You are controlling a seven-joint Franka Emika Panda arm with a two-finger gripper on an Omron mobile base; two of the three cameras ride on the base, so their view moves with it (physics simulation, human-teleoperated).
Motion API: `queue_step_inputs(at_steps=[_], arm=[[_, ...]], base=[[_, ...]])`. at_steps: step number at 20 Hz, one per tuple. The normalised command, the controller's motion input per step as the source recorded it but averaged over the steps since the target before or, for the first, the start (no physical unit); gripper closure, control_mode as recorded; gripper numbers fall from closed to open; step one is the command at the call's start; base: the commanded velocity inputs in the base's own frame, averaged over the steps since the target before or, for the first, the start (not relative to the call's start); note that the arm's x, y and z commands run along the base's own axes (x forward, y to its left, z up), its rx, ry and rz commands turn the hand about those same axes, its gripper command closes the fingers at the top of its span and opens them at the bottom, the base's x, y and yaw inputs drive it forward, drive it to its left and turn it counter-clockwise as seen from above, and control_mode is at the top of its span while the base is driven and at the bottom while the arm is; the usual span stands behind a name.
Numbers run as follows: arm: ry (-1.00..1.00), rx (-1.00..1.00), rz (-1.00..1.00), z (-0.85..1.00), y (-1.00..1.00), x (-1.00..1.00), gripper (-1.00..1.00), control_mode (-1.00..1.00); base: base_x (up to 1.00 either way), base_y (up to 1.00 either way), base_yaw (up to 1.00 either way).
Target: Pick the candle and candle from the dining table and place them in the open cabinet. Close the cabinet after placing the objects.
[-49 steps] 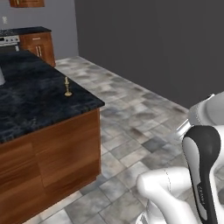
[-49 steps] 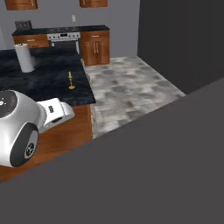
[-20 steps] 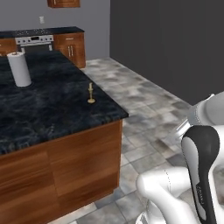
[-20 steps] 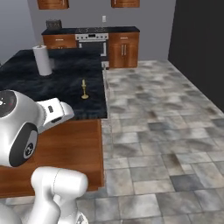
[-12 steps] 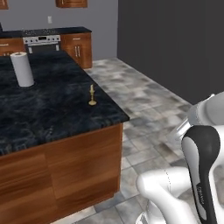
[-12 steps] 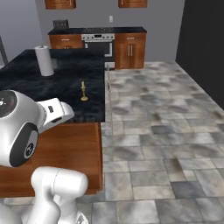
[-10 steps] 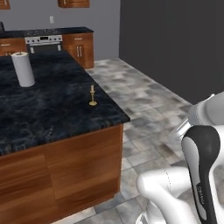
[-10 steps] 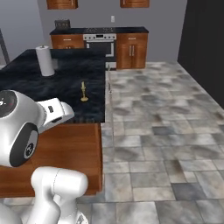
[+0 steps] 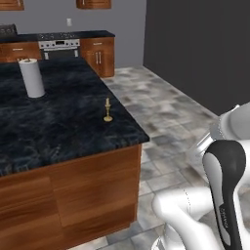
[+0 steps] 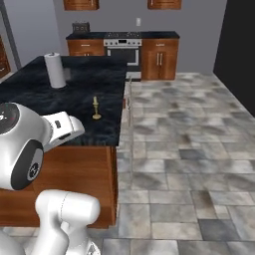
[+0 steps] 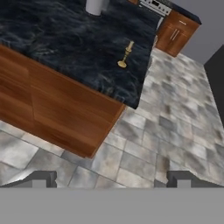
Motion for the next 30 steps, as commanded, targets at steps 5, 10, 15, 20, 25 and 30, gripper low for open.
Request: queue_step_inputs(at_steps=[5, 10, 15, 20, 25, 30], arm=[[0.00, 0.00, 0.00, 0.00, 0.00, 0.00, -1.00, 1.00], [0.00, 0.00, 0.00, 0.00, 0.00, 0.00, -1.00, 1.00], [0.00, 0.00, 0.00, 0.00, 0.00, 0.00, -1.00, 1.00], [0.00, 0.00, 0.00, 0.00, 0.00, 0.00, -1.00, 1.00], [0.00, 0.00, 0.00, 0.00, 0.00, 0.00, -1.00, 1.00], [0.00, 0.00, 0.00, 0.00, 0.00, 0.00, -1.00, 1.00]], base=[[0.38, -0.26, 0.15], [0.32, -0.26, 0.15], [0.33, -0.27, 0.15], [0.34, -0.27, 0.14], [0.38, -0.28, 0.14], [0.41, -0.28, 0.13]])
